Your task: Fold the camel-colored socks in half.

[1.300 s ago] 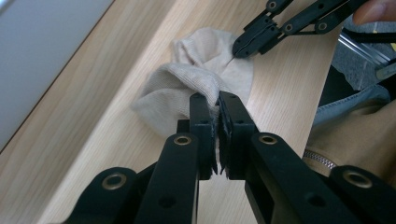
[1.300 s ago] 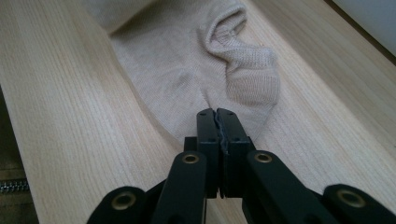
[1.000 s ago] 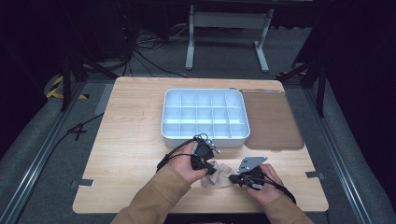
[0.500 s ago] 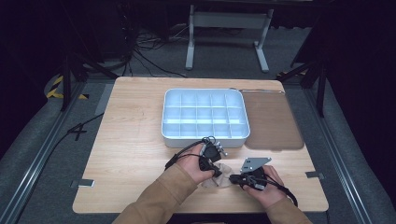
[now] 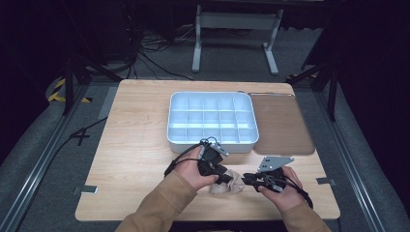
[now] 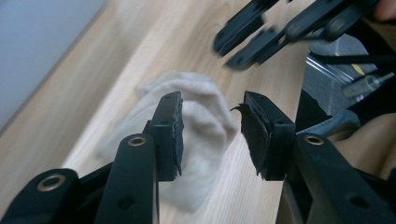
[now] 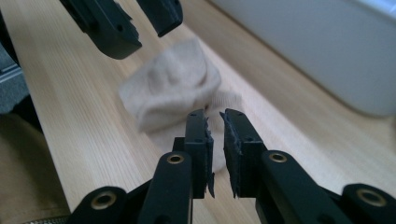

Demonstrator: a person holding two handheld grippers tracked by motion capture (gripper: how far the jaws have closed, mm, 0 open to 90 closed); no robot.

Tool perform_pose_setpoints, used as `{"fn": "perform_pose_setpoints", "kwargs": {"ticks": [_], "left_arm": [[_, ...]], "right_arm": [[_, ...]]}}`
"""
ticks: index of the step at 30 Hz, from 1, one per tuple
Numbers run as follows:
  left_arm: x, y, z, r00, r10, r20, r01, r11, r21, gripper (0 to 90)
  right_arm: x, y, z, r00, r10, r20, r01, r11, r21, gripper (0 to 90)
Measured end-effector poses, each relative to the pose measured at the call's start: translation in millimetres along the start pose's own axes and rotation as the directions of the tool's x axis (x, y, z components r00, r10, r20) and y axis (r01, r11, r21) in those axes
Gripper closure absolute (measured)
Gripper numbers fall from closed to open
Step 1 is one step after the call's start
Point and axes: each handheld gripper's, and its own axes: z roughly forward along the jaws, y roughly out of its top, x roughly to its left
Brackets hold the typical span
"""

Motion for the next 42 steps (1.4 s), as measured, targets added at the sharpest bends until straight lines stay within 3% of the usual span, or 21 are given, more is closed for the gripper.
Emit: {"fn": "perform_pose_setpoints", "kwargs": {"ticks": [3, 7, 12, 17, 24, 33, 38, 42], "left_arm": [[2.7, -8.7, -12.2, 0.9988, -0.027, -0.041, 0.026, 0.9996, -0.012, 61.7], [5.4, -21.3, -23.4, 0.9953, -0.057, -0.079, 0.055, 0.9983, -0.019, 63.7], [8.2, -37.0, -32.1, 0.9894, -0.096, -0.109, 0.094, 0.9954, -0.019, 64.7], [10.5, -48.2, -37.0, 0.9845, -0.122, -0.126, 0.120, 0.9926, -0.019, 66.0], [13.5, -52.2, -38.0, 0.9822, -0.140, -0.126, 0.139, 0.9902, -0.015, 66.6], [13.4, -42.3, -23.3, 0.9896, -0.100, -0.103, 0.100, 0.9949, 0.001, 67.8], [6.5, -28.8, -4.1, 0.9962, -0.027, -0.082, 0.024, 0.9989, -0.039, 72.8], [2.6, -21.4, 9.5, 0.9973, 0.017, -0.072, -0.020, 0.9985, -0.050, 77.0]], "right_arm": [[5.1, 13.3, -4.7, 0.9997, -0.017, -0.015, 0.016, 0.999, -0.033, 82.5], [15.0, 26.5, 4.0, 0.9968, -0.061, -0.051, 0.059, 0.998, -0.028, 83.6], [25.1, 38.0, 22.1, 0.9908, -0.101, -0.091, 0.101, 0.995, -0.004, 83.9], [29.1, 41.7, 39.4, 0.9865, -0.113, -0.118, 0.120, 0.991, 0.053, 84.1], [23.9, 37.4, 47.0, 0.9893, -0.109, -0.097, 0.120, 0.986, 0.117, 85.4], [11.0, 24.3, 44.1, 0.9952, -0.080, -0.056, 0.088, 0.984, 0.154, 86.6], [6.9, 16.0, 43.1, 0.9965, -0.073, -0.041, 0.079, 0.985, 0.154, 84.6], [5.5, 10.8, 44.7, 0.9968, -0.066, -0.045, 0.072, 0.986, 0.149, 83.9]]}}
